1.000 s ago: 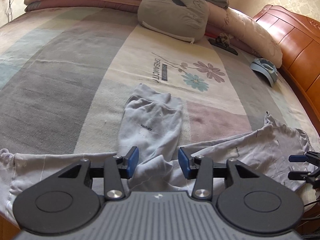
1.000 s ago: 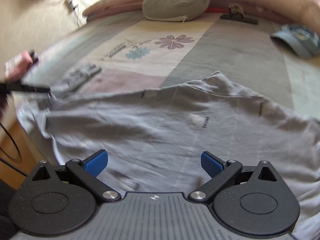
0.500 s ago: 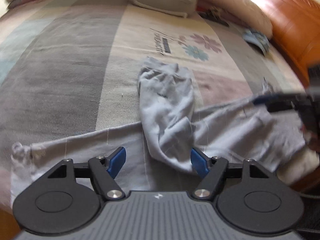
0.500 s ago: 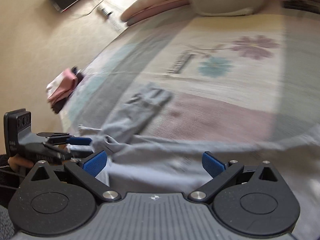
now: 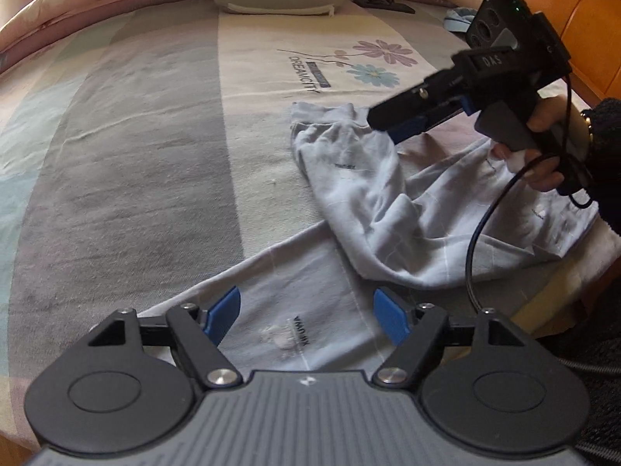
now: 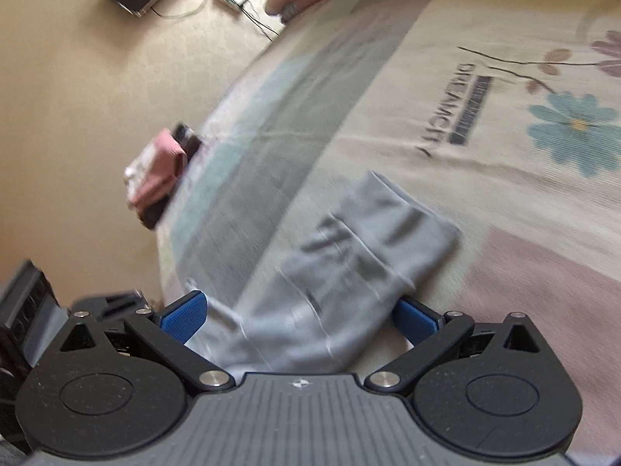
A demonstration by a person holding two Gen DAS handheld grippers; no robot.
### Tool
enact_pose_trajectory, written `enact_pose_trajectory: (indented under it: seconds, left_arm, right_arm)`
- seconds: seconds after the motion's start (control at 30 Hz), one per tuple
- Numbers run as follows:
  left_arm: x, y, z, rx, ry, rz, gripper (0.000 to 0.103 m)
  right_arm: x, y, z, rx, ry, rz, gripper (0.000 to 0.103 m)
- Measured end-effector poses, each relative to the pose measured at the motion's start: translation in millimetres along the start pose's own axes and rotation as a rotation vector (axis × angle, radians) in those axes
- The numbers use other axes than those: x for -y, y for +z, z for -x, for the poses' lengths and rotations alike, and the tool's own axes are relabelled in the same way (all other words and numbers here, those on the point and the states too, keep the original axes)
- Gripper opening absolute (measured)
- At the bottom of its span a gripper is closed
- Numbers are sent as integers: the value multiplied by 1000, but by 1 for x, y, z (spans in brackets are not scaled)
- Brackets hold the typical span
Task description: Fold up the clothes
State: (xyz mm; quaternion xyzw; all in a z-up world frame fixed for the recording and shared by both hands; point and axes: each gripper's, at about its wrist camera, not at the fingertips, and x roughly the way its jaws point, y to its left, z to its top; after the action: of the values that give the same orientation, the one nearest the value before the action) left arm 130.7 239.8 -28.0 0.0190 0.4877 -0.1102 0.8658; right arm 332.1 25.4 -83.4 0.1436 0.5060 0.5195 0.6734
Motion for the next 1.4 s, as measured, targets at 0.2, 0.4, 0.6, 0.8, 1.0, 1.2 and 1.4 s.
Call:
enact_pose_trajectory:
  seconds: [0.2, 0.4, 0.6, 0.8, 1.0, 1.2, 1.4]
  left_arm:
    - [-13, -12, 7, 6, 17, 40, 76]
    - [-22, -24, 12, 12, 45, 91, 76]
    - [-26, -32, 18, 17, 62, 112, 76]
    - [-31, -40, 27, 26, 95, 144, 76]
    - [-36, -57, 36, 27, 119, 194, 76]
    - [-38, -72, 42, 31, 132, 247, 77]
    - [-41, -80, 50, 56, 132, 286, 77]
  right_arm:
    - [0, 11, -14, 11, 150, -90, 103]
    - [-22, 14, -42, -74, 71, -23, 103]
    - [-33, 20, -45, -60, 199, -78, 103]
    - [-79, 31, -56, -103, 288, 2, 103]
    - [-120, 24, -84, -183, 306, 63, 103]
    - [-145, 7, -118, -299, 289, 117, 103]
    - [-151, 21, -113, -311, 218, 113, 103]
